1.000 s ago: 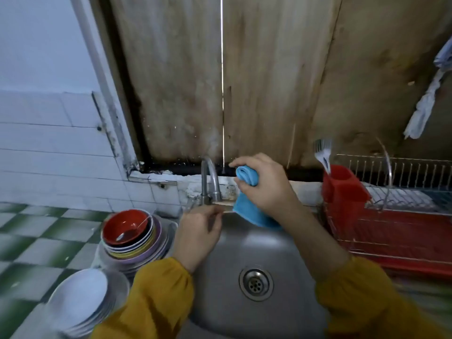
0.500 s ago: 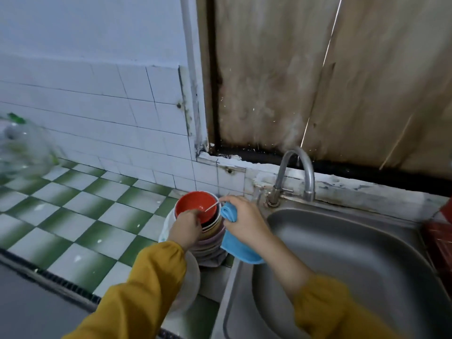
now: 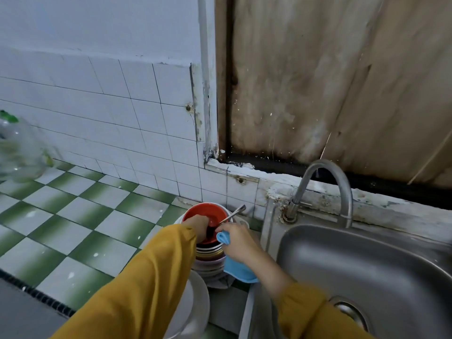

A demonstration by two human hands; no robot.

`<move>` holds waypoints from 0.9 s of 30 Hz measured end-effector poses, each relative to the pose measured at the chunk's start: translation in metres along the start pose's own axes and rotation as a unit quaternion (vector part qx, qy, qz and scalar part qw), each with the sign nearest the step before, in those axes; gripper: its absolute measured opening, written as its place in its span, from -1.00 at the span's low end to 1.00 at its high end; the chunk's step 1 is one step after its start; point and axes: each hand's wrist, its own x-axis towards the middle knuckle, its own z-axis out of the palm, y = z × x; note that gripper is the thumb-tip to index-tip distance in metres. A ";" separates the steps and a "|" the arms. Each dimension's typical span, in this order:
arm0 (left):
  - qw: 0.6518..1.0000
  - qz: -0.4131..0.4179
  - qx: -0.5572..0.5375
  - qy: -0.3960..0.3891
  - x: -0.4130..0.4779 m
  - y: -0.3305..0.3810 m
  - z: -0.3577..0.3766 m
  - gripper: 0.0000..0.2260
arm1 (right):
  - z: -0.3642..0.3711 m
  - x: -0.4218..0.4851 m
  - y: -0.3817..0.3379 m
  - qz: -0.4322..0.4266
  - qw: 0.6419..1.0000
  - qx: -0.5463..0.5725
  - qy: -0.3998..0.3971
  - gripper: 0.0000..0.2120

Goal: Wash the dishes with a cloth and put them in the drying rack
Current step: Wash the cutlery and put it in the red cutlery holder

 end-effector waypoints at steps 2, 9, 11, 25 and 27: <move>0.999 0.017 0.026 0.013 -0.005 0.004 -0.003 -0.69 | 0.001 -0.001 0.004 0.002 1.000 0.013 0.005 -0.55; 0.982 0.005 0.100 0.157 -0.046 0.030 -0.015 -0.69 | -0.002 -0.013 0.011 -0.027 0.998 0.063 0.018 -0.53; 0.972 -0.011 0.126 0.200 -0.060 0.036 -0.017 -0.71 | -0.007 -0.019 0.014 -0.034 0.997 0.062 0.029 -0.53; 0.783 0.000 -0.568 0.256 -0.162 0.121 0.031 -0.89 | -0.050 -0.103 0.036 0.108 0.782 0.501 0.354 -0.90; 0.768 0.029 -0.596 0.231 -0.173 0.141 0.047 -0.77 | -0.047 -0.114 0.040 0.127 0.769 0.525 0.341 -0.92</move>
